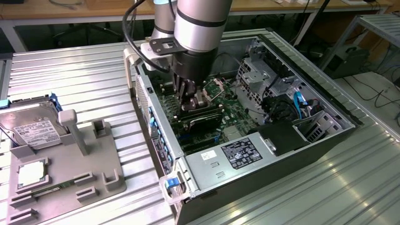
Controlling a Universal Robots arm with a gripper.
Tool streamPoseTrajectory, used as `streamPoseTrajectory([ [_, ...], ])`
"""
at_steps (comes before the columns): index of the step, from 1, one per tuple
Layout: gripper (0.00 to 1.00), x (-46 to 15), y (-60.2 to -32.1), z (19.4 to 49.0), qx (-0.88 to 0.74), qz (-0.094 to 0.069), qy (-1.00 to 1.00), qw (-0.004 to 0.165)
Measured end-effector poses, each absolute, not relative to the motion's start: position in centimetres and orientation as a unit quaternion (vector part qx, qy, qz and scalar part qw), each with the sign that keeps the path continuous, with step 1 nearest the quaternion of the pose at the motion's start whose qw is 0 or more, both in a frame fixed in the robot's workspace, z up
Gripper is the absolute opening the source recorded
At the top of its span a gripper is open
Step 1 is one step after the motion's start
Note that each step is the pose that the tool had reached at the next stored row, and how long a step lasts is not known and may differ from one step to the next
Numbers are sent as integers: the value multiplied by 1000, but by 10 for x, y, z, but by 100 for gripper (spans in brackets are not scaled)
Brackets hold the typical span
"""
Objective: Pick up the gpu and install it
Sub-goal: 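Press down on the gpu until it lock into place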
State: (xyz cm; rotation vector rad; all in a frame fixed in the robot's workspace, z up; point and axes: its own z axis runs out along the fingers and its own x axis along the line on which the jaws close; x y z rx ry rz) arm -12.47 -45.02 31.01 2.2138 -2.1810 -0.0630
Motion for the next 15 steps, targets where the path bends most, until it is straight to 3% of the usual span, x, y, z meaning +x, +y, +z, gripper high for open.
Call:
streamPoseTrajectory([
  [6,11,-124,-450,309,710,-54,-700,50],
  [15,11,-106,-450,303,708,-81,-697,78],
])
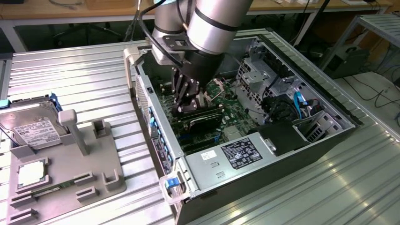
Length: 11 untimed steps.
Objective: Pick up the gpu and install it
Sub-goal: 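Press down on the gpu until it lock into place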
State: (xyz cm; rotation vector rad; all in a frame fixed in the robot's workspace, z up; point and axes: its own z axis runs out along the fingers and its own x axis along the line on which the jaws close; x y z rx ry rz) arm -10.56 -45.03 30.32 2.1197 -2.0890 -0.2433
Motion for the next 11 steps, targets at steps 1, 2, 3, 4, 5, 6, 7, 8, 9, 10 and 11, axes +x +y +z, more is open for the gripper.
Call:
streamPoseTrajectory([
  [1,11,-103,-450,302,707,-85,-697,81],
  [2,11,-100,-450,302,707,-87,-697,84],
  [3,11,-97,-450,301,706,-94,-696,91],
  [4,11,-95,-450,300,705,-98,-695,95],
  [5,11,-93,-450,300,705,-103,-695,100],
  [6,11,-91,-450,299,704,-110,-694,107],
  [7,11,-89,-450,299,703,-115,-693,112],
  [8,11,-86,-450,299,702,-121,-692,118],
  [9,11,-84,-450,298,701,-127,-691,124],
  [10,11,-82,-450,298,700,-132,-690,128],
  [11,11,-81,-450,298,699,-137,-689,134],
])
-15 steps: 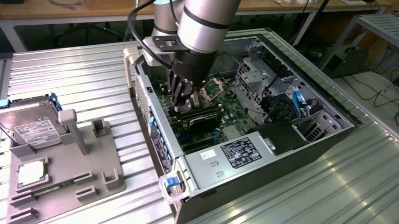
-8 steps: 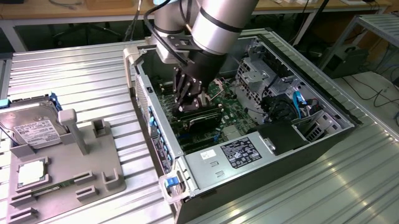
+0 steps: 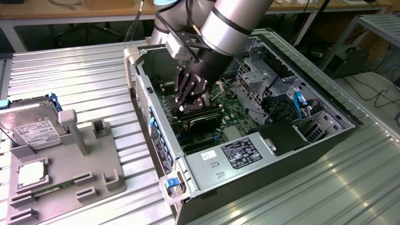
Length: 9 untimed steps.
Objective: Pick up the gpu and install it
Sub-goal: 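Press down on the gpu until it lock into place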
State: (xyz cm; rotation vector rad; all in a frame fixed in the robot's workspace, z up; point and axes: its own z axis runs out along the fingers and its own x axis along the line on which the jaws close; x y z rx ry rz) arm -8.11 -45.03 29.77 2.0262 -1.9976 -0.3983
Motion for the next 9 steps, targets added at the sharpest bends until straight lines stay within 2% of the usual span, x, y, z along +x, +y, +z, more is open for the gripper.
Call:
streamPoseTrajectory([
  [3,11,-80,-450,296,696,-150,-687,146],
  [9,11,-81,-450,293,695,-155,-686,153],
])
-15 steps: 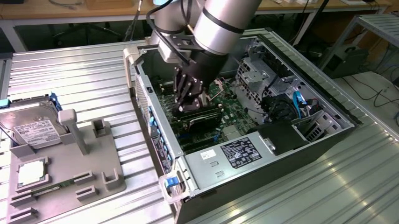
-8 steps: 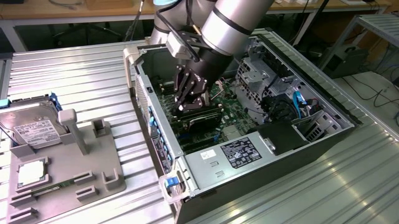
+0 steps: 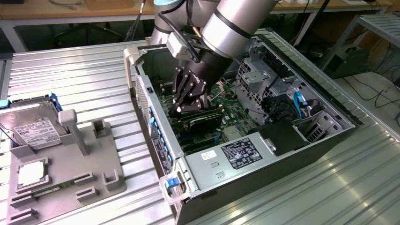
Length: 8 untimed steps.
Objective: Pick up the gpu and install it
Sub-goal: 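Press down on the gpu until it lock into place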
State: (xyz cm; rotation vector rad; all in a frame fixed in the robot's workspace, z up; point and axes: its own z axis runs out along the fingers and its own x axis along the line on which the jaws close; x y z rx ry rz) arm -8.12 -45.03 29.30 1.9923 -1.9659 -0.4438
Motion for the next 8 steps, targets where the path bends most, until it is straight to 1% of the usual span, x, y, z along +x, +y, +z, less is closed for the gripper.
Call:
streamPoseTrajectory([
  [8,11,-84,-450,291,694,-157,-685,155],
])
